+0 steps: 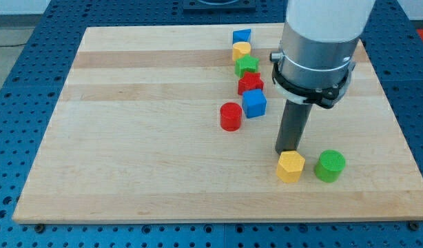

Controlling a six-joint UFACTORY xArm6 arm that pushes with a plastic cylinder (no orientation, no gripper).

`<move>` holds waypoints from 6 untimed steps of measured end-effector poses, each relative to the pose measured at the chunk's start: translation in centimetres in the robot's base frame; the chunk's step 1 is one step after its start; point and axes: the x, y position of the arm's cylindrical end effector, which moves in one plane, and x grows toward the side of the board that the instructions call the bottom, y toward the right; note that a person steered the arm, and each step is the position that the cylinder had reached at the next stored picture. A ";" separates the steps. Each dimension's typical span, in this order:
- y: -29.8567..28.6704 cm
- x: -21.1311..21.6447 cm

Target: Point your arm to the right side of the green star

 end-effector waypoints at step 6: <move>6.1 -19.9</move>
